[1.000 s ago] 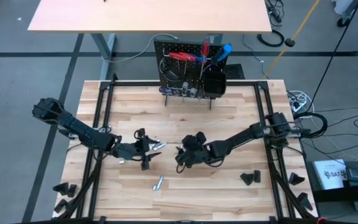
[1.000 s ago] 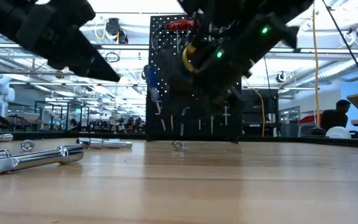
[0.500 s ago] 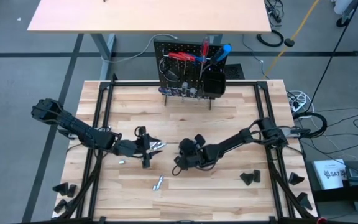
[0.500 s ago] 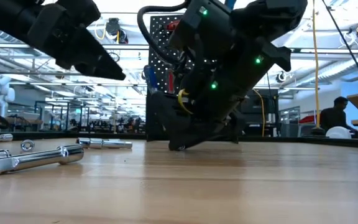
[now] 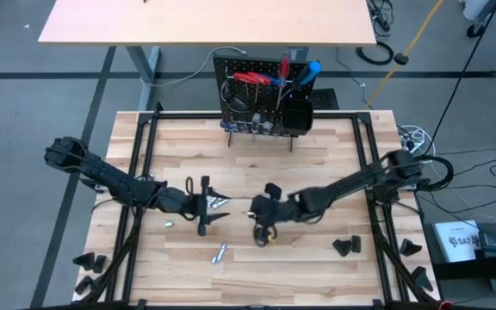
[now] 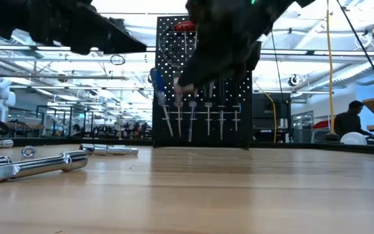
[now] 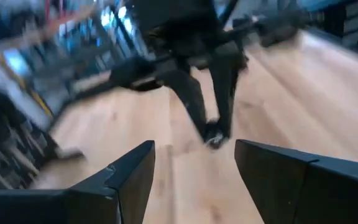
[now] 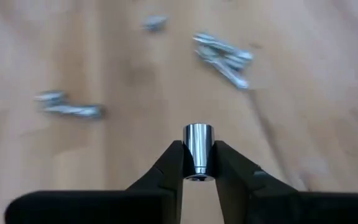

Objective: Hang tools onto peg board
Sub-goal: Put the silver socket into the black bin on the peg board

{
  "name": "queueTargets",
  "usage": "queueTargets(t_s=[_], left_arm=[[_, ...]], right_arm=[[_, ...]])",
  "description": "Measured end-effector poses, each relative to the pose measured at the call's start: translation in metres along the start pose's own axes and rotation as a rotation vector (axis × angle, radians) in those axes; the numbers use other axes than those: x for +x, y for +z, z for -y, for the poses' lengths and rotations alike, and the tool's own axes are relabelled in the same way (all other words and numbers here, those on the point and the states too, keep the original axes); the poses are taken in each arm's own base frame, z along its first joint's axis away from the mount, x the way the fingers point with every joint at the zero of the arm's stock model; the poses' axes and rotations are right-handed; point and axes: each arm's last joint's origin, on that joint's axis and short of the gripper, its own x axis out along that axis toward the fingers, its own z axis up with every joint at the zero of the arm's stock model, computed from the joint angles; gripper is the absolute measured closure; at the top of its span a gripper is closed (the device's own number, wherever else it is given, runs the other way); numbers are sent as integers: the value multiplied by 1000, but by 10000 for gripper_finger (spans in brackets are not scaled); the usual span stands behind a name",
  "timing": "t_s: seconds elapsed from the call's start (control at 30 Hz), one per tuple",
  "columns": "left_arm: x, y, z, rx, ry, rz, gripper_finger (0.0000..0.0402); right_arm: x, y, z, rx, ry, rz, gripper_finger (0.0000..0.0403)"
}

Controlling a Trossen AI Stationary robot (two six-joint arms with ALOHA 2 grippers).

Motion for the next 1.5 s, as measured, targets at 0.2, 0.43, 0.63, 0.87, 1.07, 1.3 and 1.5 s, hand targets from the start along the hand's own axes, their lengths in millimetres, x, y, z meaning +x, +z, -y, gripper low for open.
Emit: queueTargets(t_s=[0.2,0.43,0.63,0.87,1.07,1.3,1.5], left_arm=[[6,15,7,375,-67,193,174],[27,27,15,563,-17,178,174],[42,28,19,645,13,129,174],[43,30,20,642,11,140,174],[42,35,19,628,3,209,174],[43,35,17,632,10,202,186],[43,34,16,681,20,192,238]], right_arm=[[-42,26,4,-40,292,68,350],[-51,41,1,-28,412,180,350],[-47,41,5,-15,411,169,350],[-47,42,6,-13,409,171,350],[-45,46,14,-5,387,180,350],[-45,50,16,-11,395,210,350],[-45,50,16,-10,396,212,350]])
